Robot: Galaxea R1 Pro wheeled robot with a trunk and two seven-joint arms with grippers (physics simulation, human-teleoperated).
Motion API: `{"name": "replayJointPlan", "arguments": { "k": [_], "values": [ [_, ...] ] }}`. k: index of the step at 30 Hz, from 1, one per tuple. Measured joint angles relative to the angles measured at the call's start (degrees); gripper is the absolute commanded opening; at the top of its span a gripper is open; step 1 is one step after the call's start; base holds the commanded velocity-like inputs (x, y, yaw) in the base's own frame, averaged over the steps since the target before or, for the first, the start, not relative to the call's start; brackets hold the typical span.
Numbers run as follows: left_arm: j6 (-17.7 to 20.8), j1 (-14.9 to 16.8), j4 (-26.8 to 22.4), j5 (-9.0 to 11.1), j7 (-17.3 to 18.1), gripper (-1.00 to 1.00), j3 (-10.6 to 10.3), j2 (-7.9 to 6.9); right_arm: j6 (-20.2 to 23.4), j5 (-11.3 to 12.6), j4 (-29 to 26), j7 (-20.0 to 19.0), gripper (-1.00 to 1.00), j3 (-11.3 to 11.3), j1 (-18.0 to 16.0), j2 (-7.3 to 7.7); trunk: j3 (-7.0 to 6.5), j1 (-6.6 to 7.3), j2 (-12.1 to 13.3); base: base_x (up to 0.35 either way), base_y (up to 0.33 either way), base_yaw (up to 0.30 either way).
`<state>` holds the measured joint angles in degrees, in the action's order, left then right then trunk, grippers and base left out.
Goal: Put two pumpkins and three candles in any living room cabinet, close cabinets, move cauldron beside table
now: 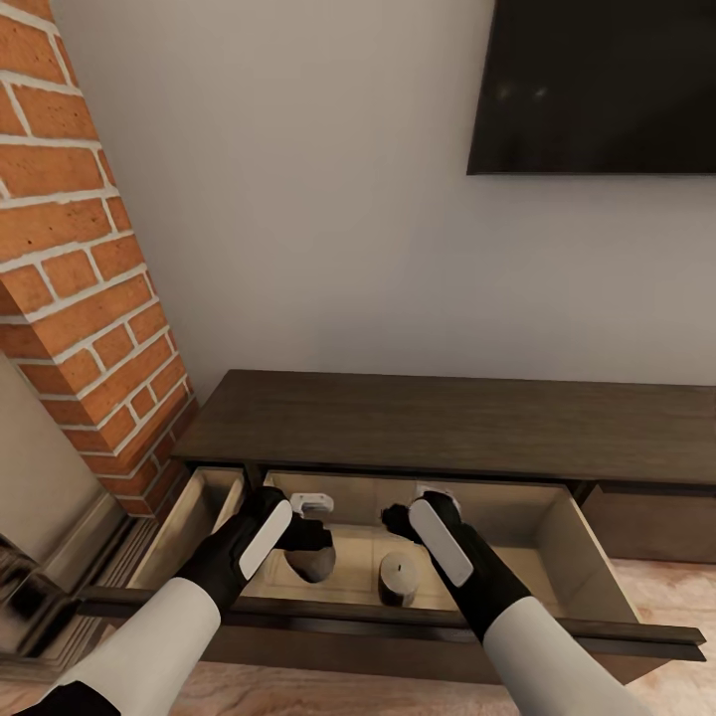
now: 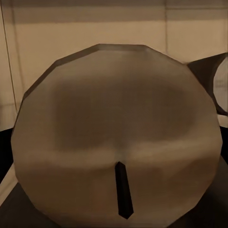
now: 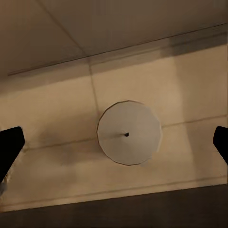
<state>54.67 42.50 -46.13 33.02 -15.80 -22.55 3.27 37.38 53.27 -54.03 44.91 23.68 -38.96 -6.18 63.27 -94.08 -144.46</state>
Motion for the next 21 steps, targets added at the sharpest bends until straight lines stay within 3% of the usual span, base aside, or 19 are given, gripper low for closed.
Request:
{"name": "replayJointPlan", "arguments": {
  "k": [6, 15, 21],
  "values": [
    [0.1, 0.0, 0.4, 0.0, 0.2, 1.00, 0.0, 0.02, 0.6, 0.0, -4.8, 0.3, 1.00, 0.0, 0.3, 0.30, 0.00, 0.00, 0.0, 0.000, 0.000, 0.000],
    [0.2, 0.1, 2.3, 0.0, 0.6, 1.00, 0.0, 0.55, 0.8, 0.1, -5.5, 0.3, 1.00, -0.2, 0.3, 0.36, 0.00, 0.00, 0.0, 0.000, 0.000, 0.000],
    [0.2, 0.1, 2.4, 0.0, 3.0, 1.00, 0.0, 0.48, 0.8, 0.2, -6.6, 0.2, 1.00, 0.0, 0.4, 0.39, 0.00, 0.00, 0.0, 0.000, 0.000, 0.000]
  ]
}}
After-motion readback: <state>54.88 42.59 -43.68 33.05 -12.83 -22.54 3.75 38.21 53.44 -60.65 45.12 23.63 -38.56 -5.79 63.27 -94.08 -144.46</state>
